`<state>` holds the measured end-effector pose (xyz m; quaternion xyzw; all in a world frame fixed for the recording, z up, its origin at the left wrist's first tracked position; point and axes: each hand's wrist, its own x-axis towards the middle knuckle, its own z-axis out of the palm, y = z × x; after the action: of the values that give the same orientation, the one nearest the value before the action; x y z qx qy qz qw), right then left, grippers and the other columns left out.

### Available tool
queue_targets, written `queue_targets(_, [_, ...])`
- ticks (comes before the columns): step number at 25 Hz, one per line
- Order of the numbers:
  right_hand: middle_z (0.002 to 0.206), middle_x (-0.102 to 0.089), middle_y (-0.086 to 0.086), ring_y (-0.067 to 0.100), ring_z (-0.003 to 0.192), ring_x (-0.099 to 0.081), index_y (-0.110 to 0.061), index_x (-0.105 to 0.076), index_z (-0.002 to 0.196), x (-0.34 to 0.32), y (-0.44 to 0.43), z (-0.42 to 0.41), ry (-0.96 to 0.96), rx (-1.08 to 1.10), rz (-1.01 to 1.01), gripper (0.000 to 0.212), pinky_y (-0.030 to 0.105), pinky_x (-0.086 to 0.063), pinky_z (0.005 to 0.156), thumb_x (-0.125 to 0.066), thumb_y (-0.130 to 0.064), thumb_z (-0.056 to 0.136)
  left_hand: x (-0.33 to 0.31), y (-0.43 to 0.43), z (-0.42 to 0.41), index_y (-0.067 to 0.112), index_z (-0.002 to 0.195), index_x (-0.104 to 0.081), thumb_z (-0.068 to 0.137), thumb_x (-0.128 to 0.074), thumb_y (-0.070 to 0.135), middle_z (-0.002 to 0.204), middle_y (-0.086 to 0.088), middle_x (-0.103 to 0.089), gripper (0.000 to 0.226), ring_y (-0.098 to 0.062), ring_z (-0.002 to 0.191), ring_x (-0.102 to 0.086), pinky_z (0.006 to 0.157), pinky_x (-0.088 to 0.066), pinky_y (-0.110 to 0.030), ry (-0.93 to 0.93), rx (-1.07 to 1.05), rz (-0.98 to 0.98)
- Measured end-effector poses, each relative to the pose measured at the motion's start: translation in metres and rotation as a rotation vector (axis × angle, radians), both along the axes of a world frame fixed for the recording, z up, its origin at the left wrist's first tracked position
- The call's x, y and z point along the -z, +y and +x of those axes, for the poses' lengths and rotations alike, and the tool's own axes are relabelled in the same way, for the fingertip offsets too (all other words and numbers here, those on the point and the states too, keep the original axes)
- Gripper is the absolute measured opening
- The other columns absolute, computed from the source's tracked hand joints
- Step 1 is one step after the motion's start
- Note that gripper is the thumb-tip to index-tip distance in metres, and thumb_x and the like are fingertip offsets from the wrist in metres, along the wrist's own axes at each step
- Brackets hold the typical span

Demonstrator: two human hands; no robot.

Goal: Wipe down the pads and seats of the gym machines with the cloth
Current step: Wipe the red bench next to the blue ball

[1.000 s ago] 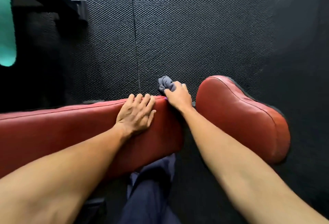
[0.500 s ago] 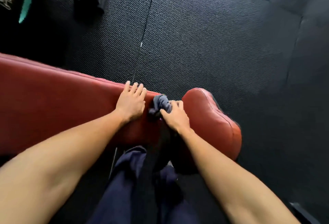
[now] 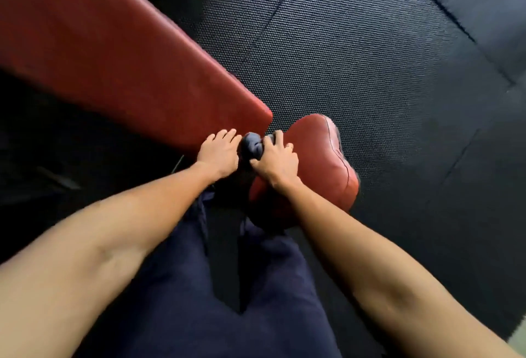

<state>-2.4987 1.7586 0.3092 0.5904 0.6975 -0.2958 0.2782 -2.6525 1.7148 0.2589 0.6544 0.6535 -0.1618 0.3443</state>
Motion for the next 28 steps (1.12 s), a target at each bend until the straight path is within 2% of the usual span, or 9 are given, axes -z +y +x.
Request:
queue_targets(4, [0.155, -0.025, 0.005, 0.044, 0.127, -0.043, -0.018, -0.048, 0.135, -0.007, -0.015, 0.021, 0.005, -0.199, 0.022, 0.068, 0.050, -0.041, 0.099, -0.060, -0.061, 0.084, -0.003, -0.061, 0.036, 0.017, 0.149, -0.042, 0.097, -0.048, 0.025, 0.157, -0.004, -0.038, 0.053, -0.025, 0.142, -0.037, 0.112, -0.035, -0.042, -0.012, -0.286, -0.129])
queue_targets(9, [0.162, -0.018, 0.006, 0.044, 0.143, -0.024, -0.017, -0.036, 0.151, -0.026, -0.032, 0.039, -0.075, -0.433, -0.148, 0.089, 0.054, -0.032, 0.112, -0.050, -0.073, 0.084, -0.010, -0.125, 0.087, 0.018, 0.146, -0.046, 0.098, -0.047, 0.025, 0.153, -0.004, -0.044, 0.049, -0.030, 0.138, -0.043, 0.107, -0.040, -0.044, -0.083, -0.687, -0.212])
queue_targets(14, [0.149, -0.038, 0.001, 0.036, 0.135, -0.040, -0.031, -0.038, 0.149, -0.042, -0.037, 0.045, -0.060, -0.869, -0.191, 0.081, 0.044, -0.045, 0.097, -0.068, -0.064, 0.082, -0.009, -0.166, 0.145, 0.003, 0.146, -0.045, 0.096, -0.030, 0.041, 0.159, -0.025, -0.027, 0.065, -0.043, 0.147, -0.023, 0.119, -0.020, -0.050, -0.114, -1.048, -0.248])
queue_targets(16, [0.150, -0.042, 0.001, 0.034, 0.135, -0.040, -0.038, -0.037, 0.148, -0.035, -0.045, 0.054, -0.088, -0.998, -0.152, 0.087, 0.043, -0.040, 0.102, -0.067, -0.075, 0.075, -0.012, -0.167, 0.158, -0.003, 0.145, -0.042, 0.100, -0.025, 0.037, 0.158, -0.030, -0.026, 0.063, -0.044, 0.149, -0.019, 0.119, -0.009, -0.047, -0.133, -1.117, -0.206])
queue_targets(19, [0.149, -0.042, 0.007, 0.036, 0.136, -0.035, -0.034, -0.046, 0.144, -0.010, -0.071, 0.073, 0.011, -1.176, -0.064, 0.081, 0.049, -0.026, 0.109, -0.063, -0.073, 0.075, -0.010, -0.158, 0.160, -0.004, 0.146, -0.039, 0.107, -0.034, 0.019, 0.156, -0.028, -0.034, 0.046, -0.038, 0.146, -0.030, 0.113, -0.011, -0.036, -0.202, -1.141, -0.242])
queue_targets(21, [0.153, -0.040, 0.007, 0.039, 0.143, -0.030, -0.029, -0.048, 0.144, 0.013, -0.083, 0.071, 0.091, -1.201, -0.058, 0.072, 0.054, -0.022, 0.116, -0.060, -0.063, 0.081, 0.008, -0.164, 0.159, -0.008, 0.148, -0.033, 0.107, -0.034, 0.023, 0.156, -0.027, -0.031, 0.051, -0.038, 0.146, -0.030, 0.112, -0.009, -0.032, -0.235, -1.307, -0.204])
queue_targets(23, [0.151, -0.045, 0.000, 0.033, 0.142, -0.036, -0.030, -0.047, 0.144, 0.027, -0.088, 0.057, 0.102, -1.092, -0.142, 0.066, 0.051, -0.030, 0.114, -0.057, -0.058, 0.085, 0.022, -0.176, 0.161, -0.009, 0.151, -0.027, 0.101, -0.024, 0.045, 0.160, -0.024, -0.023, 0.073, -0.042, 0.149, -0.022, 0.120, -0.009, -0.041, -0.166, -1.427, -0.072])
queue_targets(26, [0.132, -0.058, -0.003, 0.029, 0.124, -0.054, -0.032, -0.055, 0.134, 0.018, -0.075, 0.047, 0.081, -0.959, -0.138, 0.055, 0.042, -0.044, 0.094, -0.052, -0.059, 0.086, 0.031, -0.180, 0.178, -0.004, 0.150, -0.034, 0.109, -0.032, 0.023, 0.158, -0.021, -0.029, 0.049, -0.036, 0.145, -0.032, 0.111, -0.016, -0.035, -0.233, -1.456, -0.188])
queue_targets(28, [0.126, -0.062, 0.000, 0.029, 0.119, -0.057, -0.026, -0.062, 0.125, -0.010, -0.056, 0.064, 0.056, -0.962, -0.069, 0.054, 0.040, -0.046, 0.090, -0.050, -0.059, 0.083, 0.028, -0.185, 0.196, 0.007, 0.147, -0.043, 0.109, -0.033, 0.028, 0.149, -0.020, -0.047, 0.045, -0.035, 0.136, -0.046, 0.106, -0.031, -0.034, -0.306, -1.505, -0.172])
